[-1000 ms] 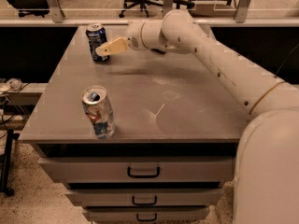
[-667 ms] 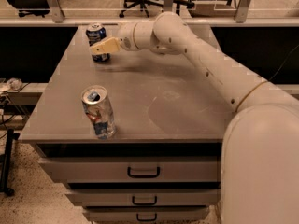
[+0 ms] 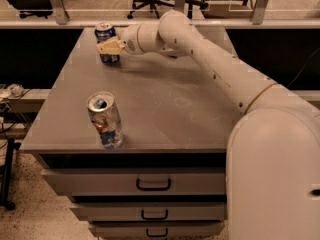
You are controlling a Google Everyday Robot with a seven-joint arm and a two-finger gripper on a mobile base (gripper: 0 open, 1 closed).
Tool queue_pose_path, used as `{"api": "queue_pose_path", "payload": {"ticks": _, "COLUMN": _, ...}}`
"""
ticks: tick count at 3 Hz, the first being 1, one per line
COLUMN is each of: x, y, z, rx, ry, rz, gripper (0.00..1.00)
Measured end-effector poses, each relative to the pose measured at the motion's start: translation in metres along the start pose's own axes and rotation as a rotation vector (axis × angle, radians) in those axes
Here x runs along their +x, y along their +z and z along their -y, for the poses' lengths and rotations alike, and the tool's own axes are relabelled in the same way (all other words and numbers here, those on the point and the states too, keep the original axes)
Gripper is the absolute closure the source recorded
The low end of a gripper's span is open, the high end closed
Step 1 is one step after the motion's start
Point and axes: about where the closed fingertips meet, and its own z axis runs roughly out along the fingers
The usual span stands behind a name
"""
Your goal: Knock pepsi can over
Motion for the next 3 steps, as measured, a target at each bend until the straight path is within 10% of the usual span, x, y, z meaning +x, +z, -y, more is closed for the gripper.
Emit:
{"api": "queue_pose_path", "payload": {"ticks": 2, "x": -0.008, "y": -0.035, "z": 0.0, "rx": -0.01, "ry": -0.035, "rz": -0.032, "gripper": 0.99}}
{"api": "queue_pose_path", "payload": {"ticks": 3, "x": -0.02, "y": -0.077, "z": -0.003, "rx": -0.016, "ry": -0.095, "rz": -0.093, "gripper": 1.0}}
